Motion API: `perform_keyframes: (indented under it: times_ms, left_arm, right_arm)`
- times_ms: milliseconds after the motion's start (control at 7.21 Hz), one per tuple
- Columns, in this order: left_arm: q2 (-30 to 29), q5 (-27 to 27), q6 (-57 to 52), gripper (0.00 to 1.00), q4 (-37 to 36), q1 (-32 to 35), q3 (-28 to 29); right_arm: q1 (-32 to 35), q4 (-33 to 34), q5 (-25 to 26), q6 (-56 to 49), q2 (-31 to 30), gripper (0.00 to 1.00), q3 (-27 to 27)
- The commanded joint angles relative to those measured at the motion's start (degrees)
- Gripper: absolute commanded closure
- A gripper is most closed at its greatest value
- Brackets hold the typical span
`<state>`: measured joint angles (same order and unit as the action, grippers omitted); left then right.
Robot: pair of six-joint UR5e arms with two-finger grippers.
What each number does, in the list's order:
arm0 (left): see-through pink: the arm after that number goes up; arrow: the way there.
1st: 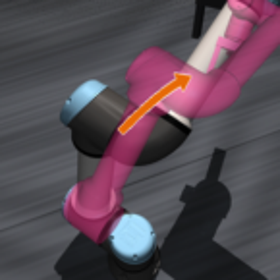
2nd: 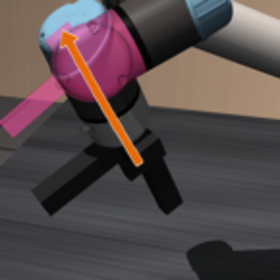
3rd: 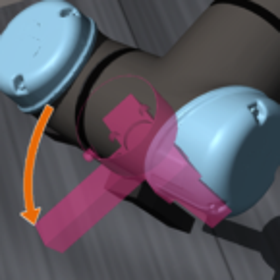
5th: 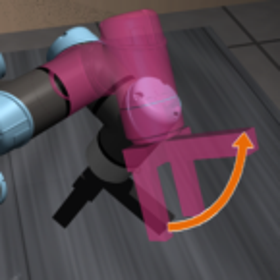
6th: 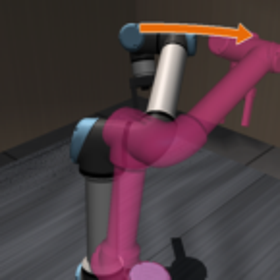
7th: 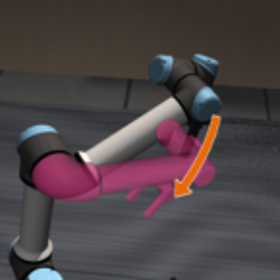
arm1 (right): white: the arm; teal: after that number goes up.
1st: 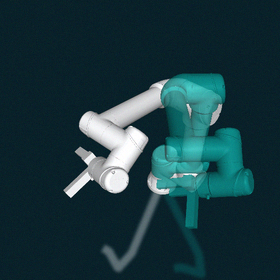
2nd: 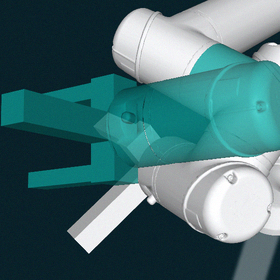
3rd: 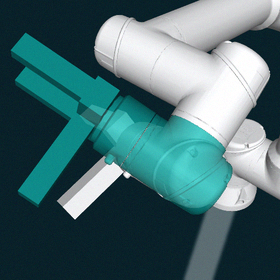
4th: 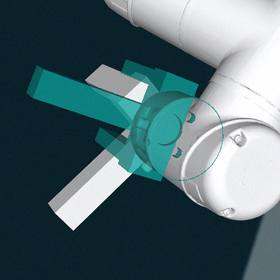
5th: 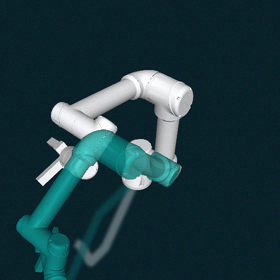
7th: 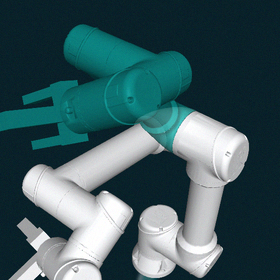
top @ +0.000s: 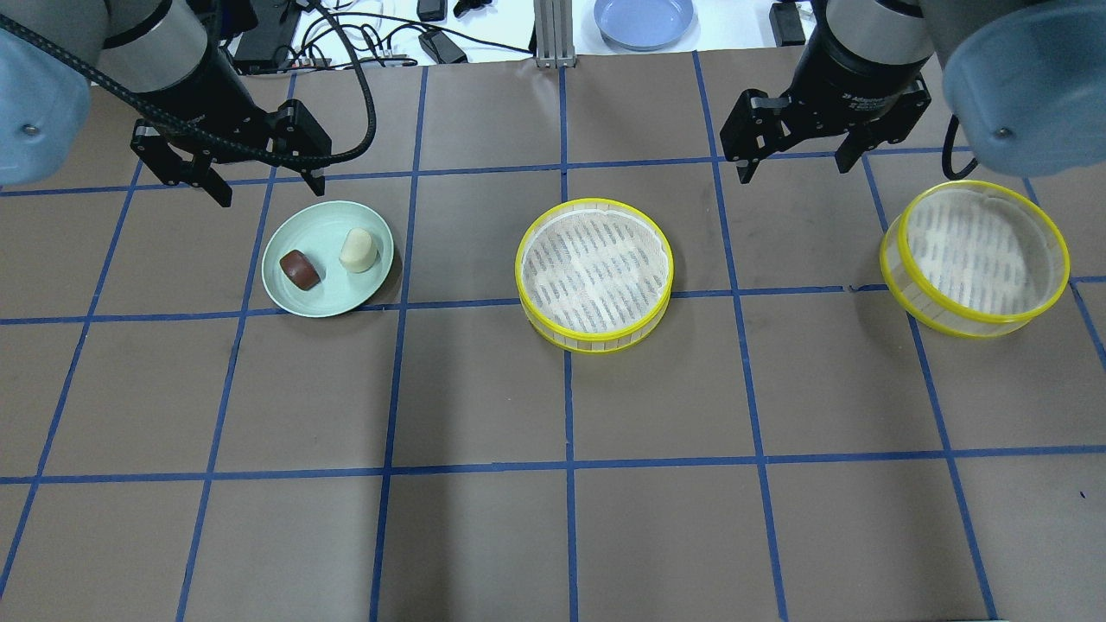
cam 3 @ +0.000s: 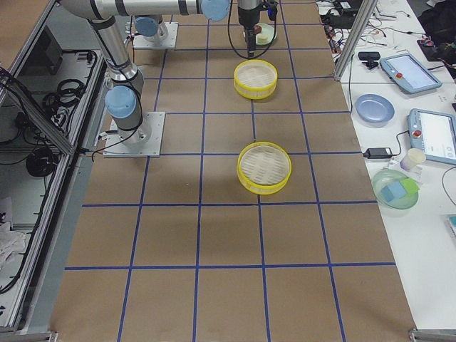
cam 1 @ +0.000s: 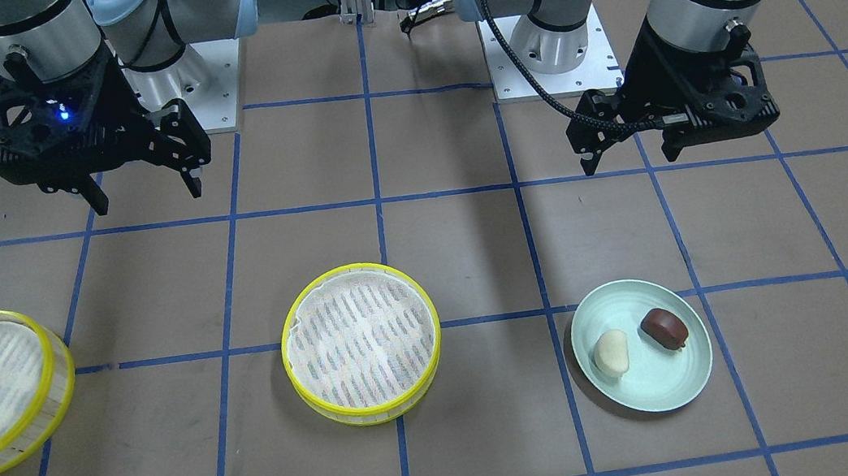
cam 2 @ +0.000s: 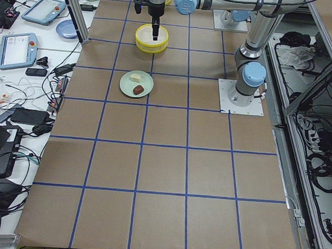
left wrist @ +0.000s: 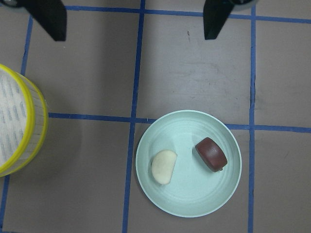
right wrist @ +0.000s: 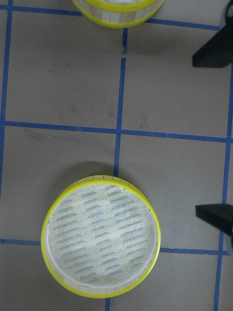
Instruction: Stack buns with steamer
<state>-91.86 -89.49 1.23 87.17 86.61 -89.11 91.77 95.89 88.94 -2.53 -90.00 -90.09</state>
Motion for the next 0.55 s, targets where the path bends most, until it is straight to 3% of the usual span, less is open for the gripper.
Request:
perform_keyframes:
  times_ms: [0, 416]
  left_arm:
    - [0.3, -0.1, 0.0, 0.00, 0.2, 0.0, 0.0]
    - [-0.2, 0.0, -0.7, 0.00, 0.2, -0.9, -0.4]
  right_arm:
    - [-0.1, 0.0, 0.0, 0.0, 0.0, 0.00, 0.0]
    - [-2.4, 0.4, -0.2, -1.0, 0.3, 0.00, 0.0]
